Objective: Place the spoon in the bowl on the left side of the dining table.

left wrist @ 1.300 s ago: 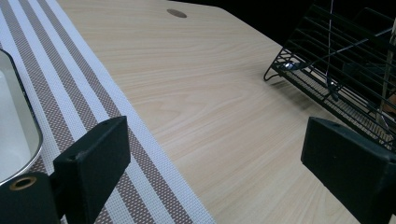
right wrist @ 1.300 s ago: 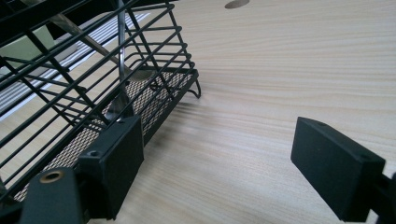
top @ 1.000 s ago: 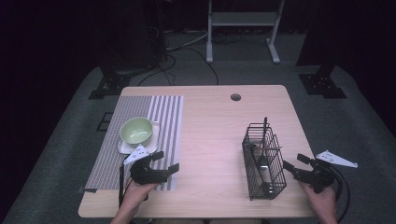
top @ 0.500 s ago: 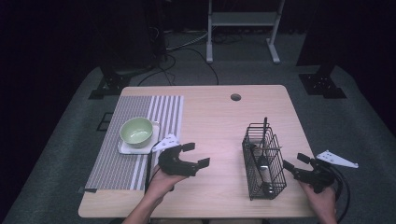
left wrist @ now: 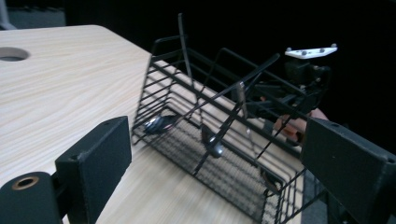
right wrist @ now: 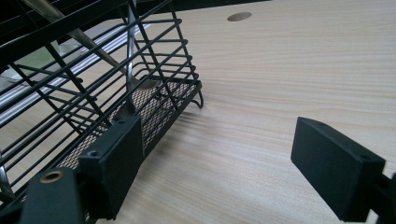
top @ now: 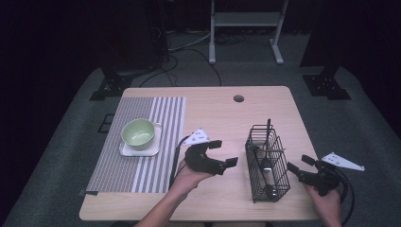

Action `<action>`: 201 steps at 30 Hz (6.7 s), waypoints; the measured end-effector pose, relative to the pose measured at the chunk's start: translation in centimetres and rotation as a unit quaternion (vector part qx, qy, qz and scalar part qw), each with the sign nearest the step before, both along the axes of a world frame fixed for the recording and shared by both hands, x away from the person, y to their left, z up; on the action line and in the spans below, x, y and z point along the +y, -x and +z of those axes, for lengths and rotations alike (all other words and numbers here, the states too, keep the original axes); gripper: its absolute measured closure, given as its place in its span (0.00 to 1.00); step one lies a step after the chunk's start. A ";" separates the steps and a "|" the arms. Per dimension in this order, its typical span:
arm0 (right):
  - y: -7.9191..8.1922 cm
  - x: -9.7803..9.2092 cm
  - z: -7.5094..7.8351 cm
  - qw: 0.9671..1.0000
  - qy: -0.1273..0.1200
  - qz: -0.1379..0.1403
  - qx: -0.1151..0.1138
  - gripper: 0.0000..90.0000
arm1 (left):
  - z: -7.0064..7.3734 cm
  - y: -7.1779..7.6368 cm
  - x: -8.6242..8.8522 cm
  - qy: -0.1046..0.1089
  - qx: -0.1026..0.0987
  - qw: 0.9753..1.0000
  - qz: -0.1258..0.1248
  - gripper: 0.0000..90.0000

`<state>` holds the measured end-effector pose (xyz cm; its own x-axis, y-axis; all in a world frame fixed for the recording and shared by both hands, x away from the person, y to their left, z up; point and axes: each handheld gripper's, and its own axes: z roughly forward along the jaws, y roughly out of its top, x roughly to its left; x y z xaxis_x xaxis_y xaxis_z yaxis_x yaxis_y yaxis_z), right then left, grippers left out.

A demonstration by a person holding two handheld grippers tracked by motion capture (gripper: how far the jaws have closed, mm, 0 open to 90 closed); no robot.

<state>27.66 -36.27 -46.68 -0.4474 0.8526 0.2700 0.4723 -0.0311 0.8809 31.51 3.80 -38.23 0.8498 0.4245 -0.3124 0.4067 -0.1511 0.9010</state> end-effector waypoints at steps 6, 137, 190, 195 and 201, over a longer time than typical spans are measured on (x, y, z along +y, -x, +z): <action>0.1 -0.2 0.1 1.000 -0.003 -0.001 -0.003 0.18 | 0.3 -0.8 -2.1 0.004 0.004 1.000 -0.009 0.14; 0.3 -0.4 -0.1 1.000 0.012 -0.014 -0.002 0.18 | 11.0 -5.8 14.5 0.144 -0.040 0.972 0.181 0.99; 0.1 -0.3 -0.3 1.000 0.016 -0.017 0.004 0.18 | 6.7 -5.8 29.6 0.112 -0.020 0.918 0.380 0.99; 0.1 -0.3 -0.3 1.000 0.017 -0.017 0.004 0.18 | 6.4 -5.8 30.1 0.111 -0.017 0.914 0.390 0.99; 0.1 -0.3 -0.3 1.000 0.017 -0.018 0.005 0.18 | 5.5 -5.8 30.9 0.108 -0.010 0.907 0.407 0.99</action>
<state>27.60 -36.56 -47.00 -0.4145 0.8765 0.2449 0.4793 -0.0185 0.8774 37.35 34.70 -32.68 0.2897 0.8446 -0.4502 0.2878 0.3718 0.8826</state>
